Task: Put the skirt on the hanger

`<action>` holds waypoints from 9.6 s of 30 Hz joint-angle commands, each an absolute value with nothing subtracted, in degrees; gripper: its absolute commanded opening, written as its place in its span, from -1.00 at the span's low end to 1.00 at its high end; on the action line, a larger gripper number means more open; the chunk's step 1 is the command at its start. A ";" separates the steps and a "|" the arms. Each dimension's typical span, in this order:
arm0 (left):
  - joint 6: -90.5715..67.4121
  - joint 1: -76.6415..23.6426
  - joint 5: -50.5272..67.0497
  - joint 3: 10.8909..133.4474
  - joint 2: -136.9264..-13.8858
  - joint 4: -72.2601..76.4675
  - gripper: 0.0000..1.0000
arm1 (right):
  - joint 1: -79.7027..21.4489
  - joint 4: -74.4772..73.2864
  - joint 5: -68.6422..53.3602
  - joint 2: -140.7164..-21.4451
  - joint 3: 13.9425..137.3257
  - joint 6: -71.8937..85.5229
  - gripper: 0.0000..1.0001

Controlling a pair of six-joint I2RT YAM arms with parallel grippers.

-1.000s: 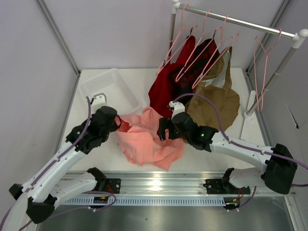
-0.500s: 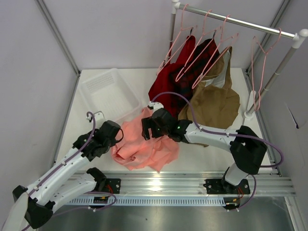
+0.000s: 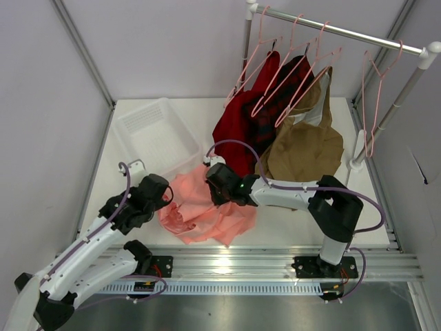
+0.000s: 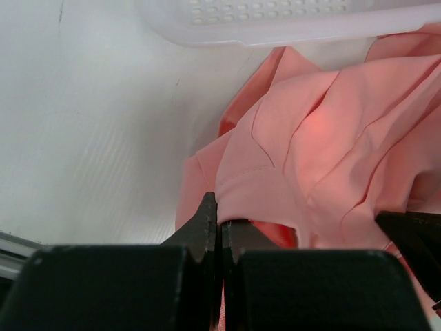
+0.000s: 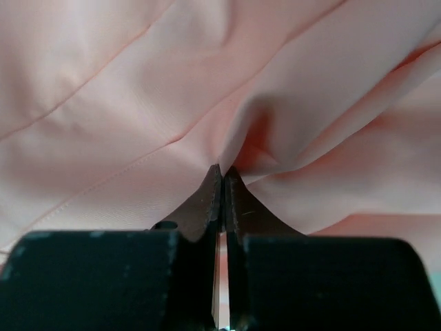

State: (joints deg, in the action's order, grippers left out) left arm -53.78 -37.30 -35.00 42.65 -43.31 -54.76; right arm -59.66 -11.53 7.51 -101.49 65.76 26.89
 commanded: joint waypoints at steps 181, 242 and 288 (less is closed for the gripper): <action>-47.99 -41.40 -4.39 46.15 -55.45 -20.75 0.66 | -38.58 -18.02 -12.39 -99.58 82.88 16.52 -1.00; -55.19 -38.67 -35.42 74.36 -71.55 -22.59 -1.00 | -63.71 -13.19 9.66 -89.03 72.77 31.37 0.55; -71.97 -26.02 -29.71 77.08 -49.23 -46.12 -1.00 | -61.01 -39.71 34.29 -53.36 68.82 26.56 -1.00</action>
State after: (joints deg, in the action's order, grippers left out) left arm -66.11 -26.61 -26.50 74.63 -52.49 -41.41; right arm -63.18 -33.93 32.21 -57.08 68.36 29.50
